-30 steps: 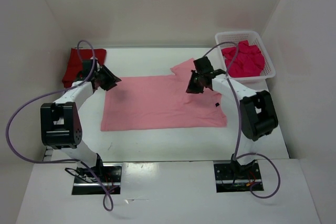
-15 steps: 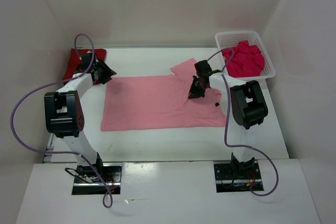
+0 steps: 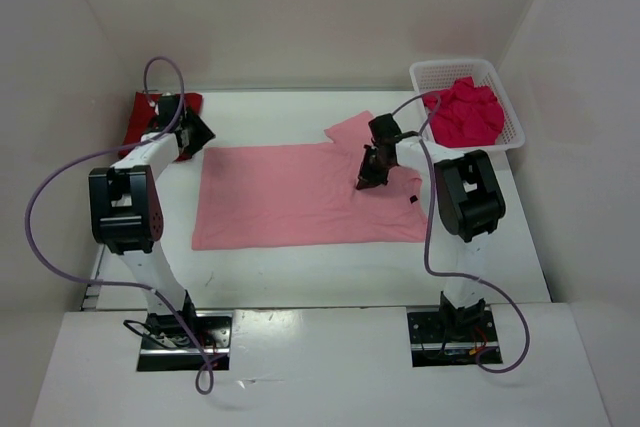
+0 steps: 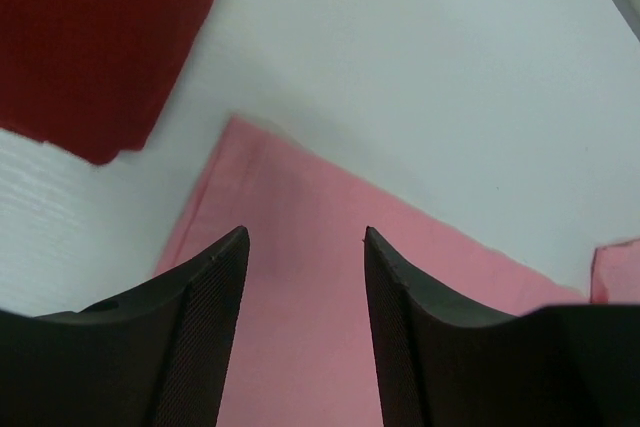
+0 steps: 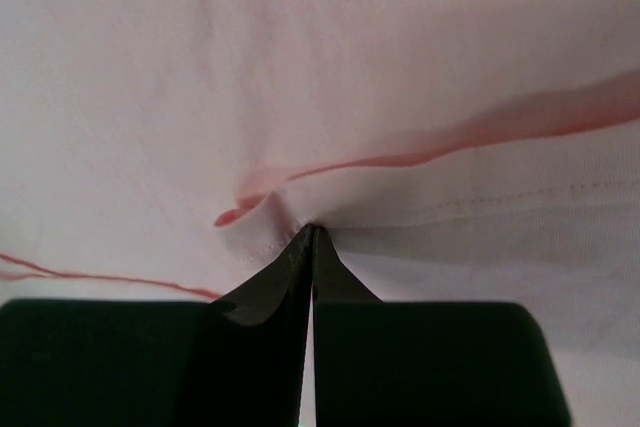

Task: Fold and stack the t-shirts
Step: Grap the side of the flattened tshirt furthest away from the robot with both arms

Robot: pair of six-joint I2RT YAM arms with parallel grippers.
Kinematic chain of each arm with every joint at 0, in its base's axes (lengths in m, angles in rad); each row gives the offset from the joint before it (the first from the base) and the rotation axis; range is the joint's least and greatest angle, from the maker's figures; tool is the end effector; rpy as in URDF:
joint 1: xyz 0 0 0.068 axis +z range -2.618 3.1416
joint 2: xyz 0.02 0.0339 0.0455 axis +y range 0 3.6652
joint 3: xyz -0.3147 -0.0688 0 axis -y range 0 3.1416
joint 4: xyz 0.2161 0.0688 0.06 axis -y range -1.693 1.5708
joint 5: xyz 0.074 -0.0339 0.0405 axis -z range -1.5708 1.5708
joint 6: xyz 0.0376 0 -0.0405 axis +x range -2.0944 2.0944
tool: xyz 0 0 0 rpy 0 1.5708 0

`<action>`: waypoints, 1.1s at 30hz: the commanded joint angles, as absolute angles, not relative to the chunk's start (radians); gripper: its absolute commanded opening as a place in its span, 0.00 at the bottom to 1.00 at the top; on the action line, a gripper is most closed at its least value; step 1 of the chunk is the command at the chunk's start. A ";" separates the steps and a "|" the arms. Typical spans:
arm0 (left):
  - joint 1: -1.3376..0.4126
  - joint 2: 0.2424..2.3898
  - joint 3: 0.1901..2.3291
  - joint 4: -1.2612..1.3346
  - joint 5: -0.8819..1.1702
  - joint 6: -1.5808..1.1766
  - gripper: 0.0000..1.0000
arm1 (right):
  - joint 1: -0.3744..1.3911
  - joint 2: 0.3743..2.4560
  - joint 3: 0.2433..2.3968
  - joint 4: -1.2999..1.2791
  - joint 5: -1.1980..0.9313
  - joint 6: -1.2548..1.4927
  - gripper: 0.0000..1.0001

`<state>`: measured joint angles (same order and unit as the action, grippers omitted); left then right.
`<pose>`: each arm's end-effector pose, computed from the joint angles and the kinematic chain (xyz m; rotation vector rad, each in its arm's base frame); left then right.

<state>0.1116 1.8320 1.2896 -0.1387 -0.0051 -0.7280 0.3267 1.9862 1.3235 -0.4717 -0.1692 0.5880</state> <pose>0.4015 0.0452 0.2871 -0.9286 2.0738 -0.3231 0.3780 0.1348 0.2151 0.3108 2.7669 0.4844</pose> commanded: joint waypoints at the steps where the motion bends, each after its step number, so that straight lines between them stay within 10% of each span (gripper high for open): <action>1: 0.115 1.923 1.393 -0.156 -0.057 -0.651 0.58 | 0.330 2.033 1.370 -0.497 -0.167 0.555 0.05; 9: 0.115 2.065 1.517 -0.235 -0.133 -0.582 0.46 | 0.321 1.844 1.400 -0.491 -0.201 0.555 0.30; 25: 0.115 2.192 1.618 -0.282 -0.115 -0.563 0.51 | 0.301 1.868 1.606 -0.509 -0.267 0.583 0.32; 33: 0.115 2.210 1.637 -0.282 -0.091 -0.541 0.15 | 0.253 2.116 1.867 -0.491 -0.200 0.583 0.51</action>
<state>0.1116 2.1777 1.5997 -0.2703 -0.1059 -0.5694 0.2893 2.0090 1.7660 -0.4953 -0.2409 0.5861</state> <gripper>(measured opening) 0.166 0.497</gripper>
